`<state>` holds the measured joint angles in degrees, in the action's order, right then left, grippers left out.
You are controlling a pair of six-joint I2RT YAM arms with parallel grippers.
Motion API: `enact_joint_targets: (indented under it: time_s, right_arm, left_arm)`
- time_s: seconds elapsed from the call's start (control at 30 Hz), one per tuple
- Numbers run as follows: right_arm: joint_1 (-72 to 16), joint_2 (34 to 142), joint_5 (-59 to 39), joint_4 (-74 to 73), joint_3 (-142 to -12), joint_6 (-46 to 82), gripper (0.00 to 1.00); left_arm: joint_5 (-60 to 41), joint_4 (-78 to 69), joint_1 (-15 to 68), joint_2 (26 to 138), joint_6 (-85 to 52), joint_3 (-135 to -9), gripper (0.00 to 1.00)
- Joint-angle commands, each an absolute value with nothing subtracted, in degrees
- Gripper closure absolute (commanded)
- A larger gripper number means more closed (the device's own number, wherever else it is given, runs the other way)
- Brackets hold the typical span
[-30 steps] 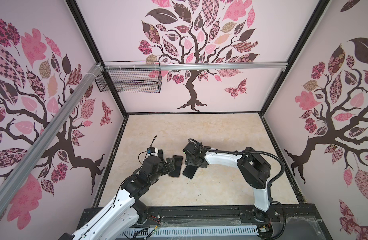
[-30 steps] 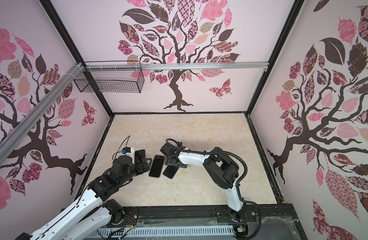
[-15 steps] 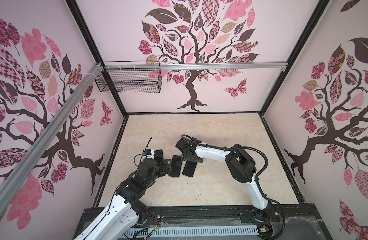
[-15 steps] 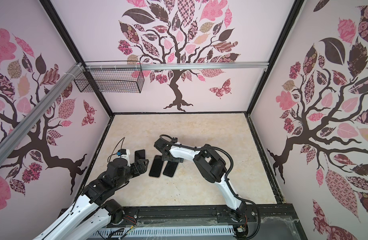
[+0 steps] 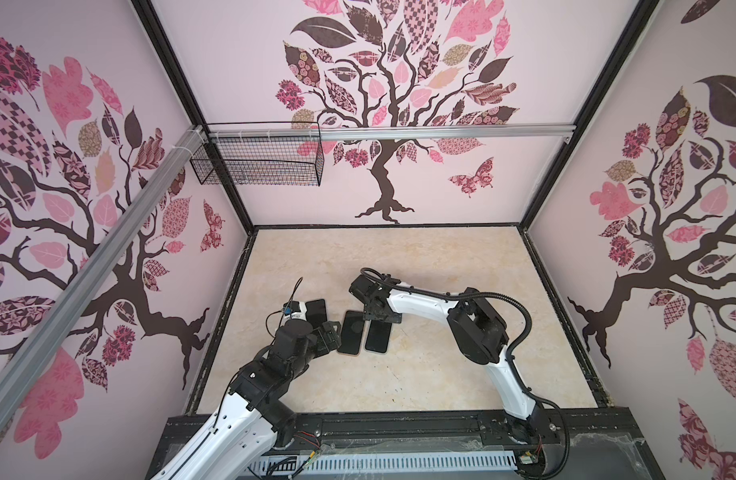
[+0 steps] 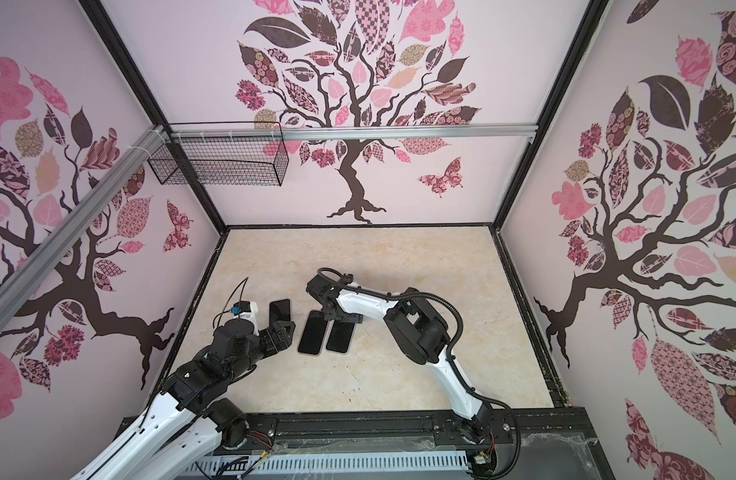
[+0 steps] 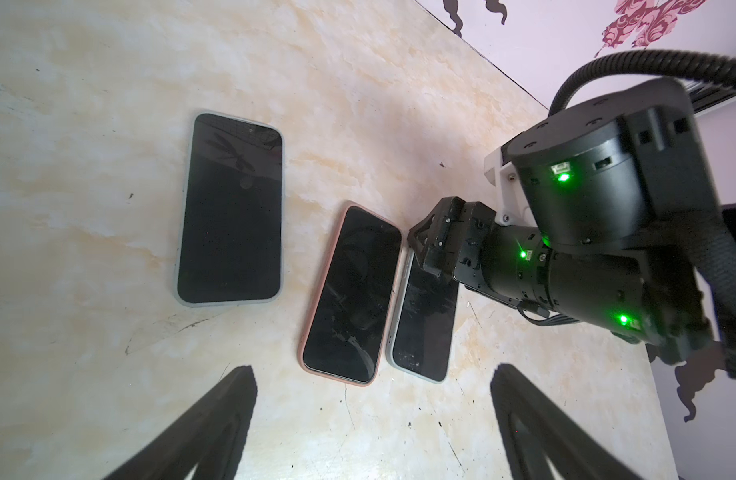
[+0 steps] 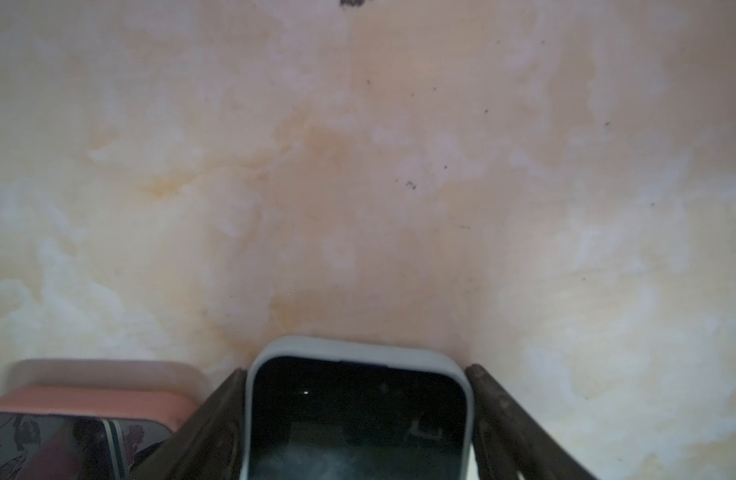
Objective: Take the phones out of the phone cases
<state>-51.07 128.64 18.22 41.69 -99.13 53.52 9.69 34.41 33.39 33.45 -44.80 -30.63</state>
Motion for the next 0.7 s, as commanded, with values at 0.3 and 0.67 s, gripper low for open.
enact_joint_targets:
  time_s: [0.3, 0.67]
  right_arm:
    - [-49.3, 112.7, 11.9, 34.6, -87.0, 49.1, 0.46]
    - [-43.0, 96.7, 5.8, 24.6, -69.1, 49.7, 0.53]
  left_arm:
    - [3.5, 26.4, 33.2, 43.4, -41.4, -31.9, 0.08]
    - [-5.3, 11.4, 41.6, 56.2, -39.8, -31.5, 0.11]
